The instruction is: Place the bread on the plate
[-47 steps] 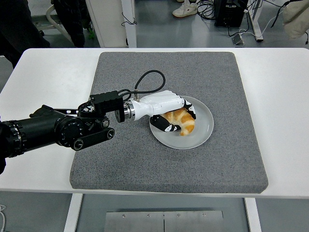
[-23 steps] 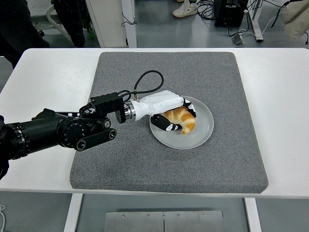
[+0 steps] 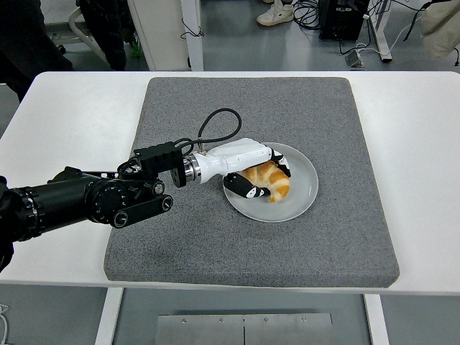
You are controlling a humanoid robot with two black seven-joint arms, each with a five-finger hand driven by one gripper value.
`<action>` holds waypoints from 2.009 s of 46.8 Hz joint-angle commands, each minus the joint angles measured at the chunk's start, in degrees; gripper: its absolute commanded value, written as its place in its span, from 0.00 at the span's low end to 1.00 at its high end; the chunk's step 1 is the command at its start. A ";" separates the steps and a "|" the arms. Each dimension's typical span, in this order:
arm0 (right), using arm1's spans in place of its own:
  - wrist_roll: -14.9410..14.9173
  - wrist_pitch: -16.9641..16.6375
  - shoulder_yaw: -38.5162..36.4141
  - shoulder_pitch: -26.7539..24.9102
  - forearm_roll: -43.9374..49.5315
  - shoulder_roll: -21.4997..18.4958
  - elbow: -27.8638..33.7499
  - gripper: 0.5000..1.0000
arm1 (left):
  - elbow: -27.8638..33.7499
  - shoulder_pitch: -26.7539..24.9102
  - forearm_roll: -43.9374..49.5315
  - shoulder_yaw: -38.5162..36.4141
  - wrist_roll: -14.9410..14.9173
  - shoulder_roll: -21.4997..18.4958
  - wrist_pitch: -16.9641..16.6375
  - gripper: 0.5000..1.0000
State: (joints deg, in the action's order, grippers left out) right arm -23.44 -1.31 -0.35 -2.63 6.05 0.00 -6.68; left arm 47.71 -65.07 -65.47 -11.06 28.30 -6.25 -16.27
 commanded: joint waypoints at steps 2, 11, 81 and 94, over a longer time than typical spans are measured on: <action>-0.03 0.00 -0.01 -0.01 -0.08 0.00 0.00 1.00 | 0.01 0.03 0.08 0.07 0.00 0.01 0.01 0.28; 0.06 0.00 -0.01 -0.01 -0.08 0.00 0.00 1.00 | 0.01 0.03 2.01 0.07 0.00 0.01 0.01 0.43; 0.06 0.00 0.08 0.43 0.01 0.00 0.00 1.00 | -1.30 -0.58 32.86 17.20 -5.09 1.06 1.25 0.79; 0.06 -0.18 -0.01 0.43 0.01 0.00 0.00 1.00 | -6.49 -0.67 43.06 26.52 -8.08 0.80 1.42 0.85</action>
State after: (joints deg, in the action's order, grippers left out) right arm -23.38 -1.38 -0.31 -2.19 6.03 0.00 -6.68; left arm 42.23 -65.82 -24.16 13.21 20.27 -5.30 -14.85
